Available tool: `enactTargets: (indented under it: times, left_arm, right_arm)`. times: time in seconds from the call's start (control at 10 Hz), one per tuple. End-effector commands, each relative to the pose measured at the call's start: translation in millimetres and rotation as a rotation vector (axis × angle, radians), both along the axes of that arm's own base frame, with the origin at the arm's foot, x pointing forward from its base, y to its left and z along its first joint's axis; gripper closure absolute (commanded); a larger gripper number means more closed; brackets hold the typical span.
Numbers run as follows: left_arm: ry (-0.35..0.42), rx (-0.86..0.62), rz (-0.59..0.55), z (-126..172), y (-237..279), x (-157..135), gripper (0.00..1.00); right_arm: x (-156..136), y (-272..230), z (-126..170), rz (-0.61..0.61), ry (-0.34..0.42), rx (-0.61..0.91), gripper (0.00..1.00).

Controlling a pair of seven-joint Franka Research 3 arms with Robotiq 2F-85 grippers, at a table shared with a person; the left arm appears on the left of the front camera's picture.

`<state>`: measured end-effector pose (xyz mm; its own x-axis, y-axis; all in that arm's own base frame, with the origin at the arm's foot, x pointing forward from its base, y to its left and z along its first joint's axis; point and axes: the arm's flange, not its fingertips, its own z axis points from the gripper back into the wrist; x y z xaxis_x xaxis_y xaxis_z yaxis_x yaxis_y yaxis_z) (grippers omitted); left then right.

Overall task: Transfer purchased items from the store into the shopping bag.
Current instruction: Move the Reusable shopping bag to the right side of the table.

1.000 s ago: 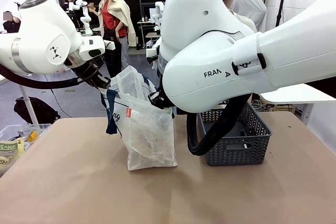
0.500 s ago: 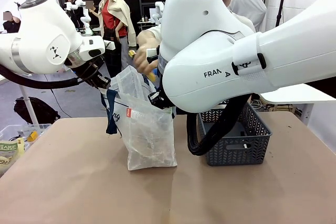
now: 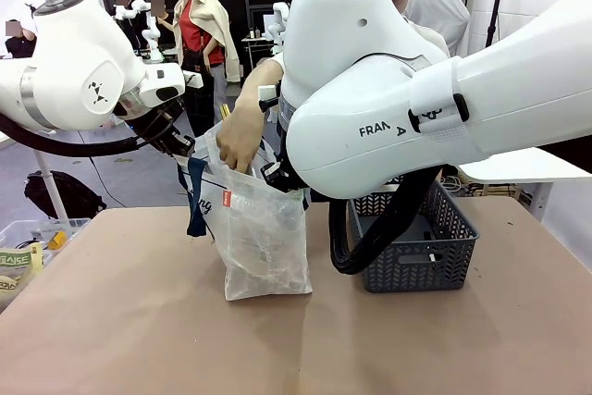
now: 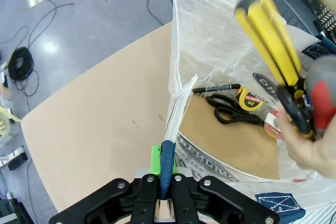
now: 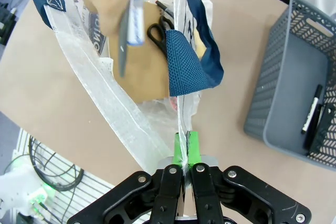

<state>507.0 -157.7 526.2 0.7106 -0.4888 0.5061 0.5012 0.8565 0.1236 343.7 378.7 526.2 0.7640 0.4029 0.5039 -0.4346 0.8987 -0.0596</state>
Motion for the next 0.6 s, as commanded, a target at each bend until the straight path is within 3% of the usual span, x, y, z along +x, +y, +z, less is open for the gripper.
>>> enactTargets:
  times: [0.0, 0.5]
  left_arm:
    - [-0.009, 0.0, 0.021, 2.4, 14.4, 4.6, 1.0]
    - [-0.009, 0.0, 0.021, 2.4, 14.4, 4.6, 1.0]
  right_arm:
    - [-2.2, -4.4, -2.2, -0.01, 0.005, -0.015, 1.0]
    - [-2.2, -4.4, -2.2, -0.01, 0.005, -0.015, 1.0]
